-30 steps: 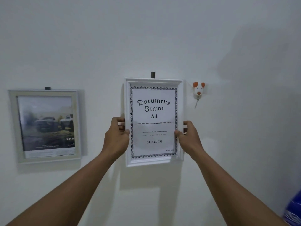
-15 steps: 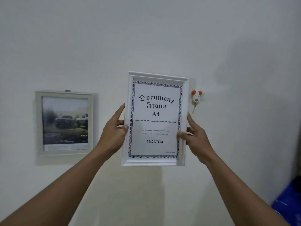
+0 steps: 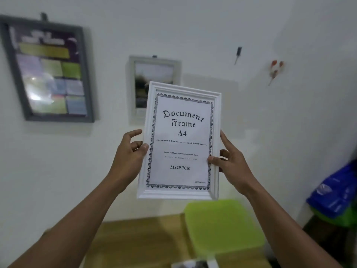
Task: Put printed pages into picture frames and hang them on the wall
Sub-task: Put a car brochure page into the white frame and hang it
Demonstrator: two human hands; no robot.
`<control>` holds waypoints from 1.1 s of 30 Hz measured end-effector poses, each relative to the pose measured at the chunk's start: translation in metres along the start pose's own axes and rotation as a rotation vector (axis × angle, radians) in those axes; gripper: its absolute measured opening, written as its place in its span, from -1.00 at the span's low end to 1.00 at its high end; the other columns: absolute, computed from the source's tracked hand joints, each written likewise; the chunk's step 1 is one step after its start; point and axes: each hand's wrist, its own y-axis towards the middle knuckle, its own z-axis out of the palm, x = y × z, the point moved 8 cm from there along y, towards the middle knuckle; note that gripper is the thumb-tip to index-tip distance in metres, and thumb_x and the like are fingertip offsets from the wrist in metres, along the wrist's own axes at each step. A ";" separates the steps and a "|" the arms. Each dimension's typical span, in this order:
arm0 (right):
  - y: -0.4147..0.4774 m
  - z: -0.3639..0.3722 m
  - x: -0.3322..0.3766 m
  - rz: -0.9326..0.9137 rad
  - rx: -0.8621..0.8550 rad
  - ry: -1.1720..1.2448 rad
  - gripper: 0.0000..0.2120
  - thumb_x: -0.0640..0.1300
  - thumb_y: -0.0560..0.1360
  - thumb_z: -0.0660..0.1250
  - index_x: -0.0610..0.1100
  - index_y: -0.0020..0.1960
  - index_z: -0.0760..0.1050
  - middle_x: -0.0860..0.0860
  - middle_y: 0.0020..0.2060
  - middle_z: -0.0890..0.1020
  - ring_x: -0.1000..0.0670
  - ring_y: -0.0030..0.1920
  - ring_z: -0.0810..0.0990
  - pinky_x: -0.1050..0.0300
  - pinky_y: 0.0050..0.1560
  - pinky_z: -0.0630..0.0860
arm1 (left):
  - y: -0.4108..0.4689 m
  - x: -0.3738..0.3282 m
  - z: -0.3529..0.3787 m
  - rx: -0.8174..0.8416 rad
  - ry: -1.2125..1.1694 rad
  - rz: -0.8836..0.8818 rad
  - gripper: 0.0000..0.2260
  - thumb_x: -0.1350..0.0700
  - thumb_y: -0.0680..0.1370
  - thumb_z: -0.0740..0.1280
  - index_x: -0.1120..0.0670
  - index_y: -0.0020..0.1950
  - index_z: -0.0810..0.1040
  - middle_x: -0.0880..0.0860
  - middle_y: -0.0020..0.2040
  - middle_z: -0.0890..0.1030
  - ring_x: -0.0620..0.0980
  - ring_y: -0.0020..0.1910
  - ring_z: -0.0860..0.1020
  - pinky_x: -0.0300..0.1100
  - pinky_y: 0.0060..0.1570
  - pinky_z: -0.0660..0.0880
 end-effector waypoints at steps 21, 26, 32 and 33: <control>-0.147 0.275 -0.228 0.672 0.350 -0.048 -0.46 -0.08 0.55 0.41 0.03 0.48 0.34 -0.08 0.25 0.56 -0.09 0.24 0.56 0.03 0.19 0.52 | -0.170 0.226 -0.161 0.102 0.020 -0.618 -0.32 0.39 0.54 0.30 -0.17 0.52 0.23 0.04 0.07 0.69 0.04 0.00 0.68 -0.03 -0.05 0.63; -0.131 0.326 -0.203 0.698 0.417 0.109 -0.57 0.30 0.52 0.29 0.11 0.28 0.50 0.04 0.20 0.54 0.06 0.12 0.56 -0.10 0.20 0.58 | -0.172 0.214 -0.134 0.204 0.344 -0.410 -0.45 0.24 0.60 0.26 -0.31 0.39 0.22 -0.19 0.10 0.59 -0.24 -0.03 0.64 -0.26 -0.11 0.62; -0.118 0.323 -0.197 0.813 0.316 0.280 -0.53 0.13 0.45 0.48 -0.04 0.23 0.43 -0.08 0.02 0.61 -0.11 -0.01 0.67 -0.15 -0.11 0.68 | -0.187 0.221 -0.087 0.291 0.457 -0.304 -0.47 0.12 0.53 0.39 -0.35 0.36 0.31 -0.18 0.06 0.63 -0.29 -0.06 0.61 -0.36 -0.13 0.58; -0.114 0.318 -0.200 0.791 0.304 0.248 -0.59 0.03 0.48 0.45 -0.04 0.24 0.42 -0.09 0.01 0.62 -0.13 -0.05 0.68 -0.14 -0.13 0.68 | -0.191 0.226 -0.079 0.317 0.428 -0.314 -0.49 0.07 0.52 0.40 -0.38 0.34 0.32 -0.24 0.06 0.62 -0.34 -0.01 0.58 -0.37 -0.08 0.56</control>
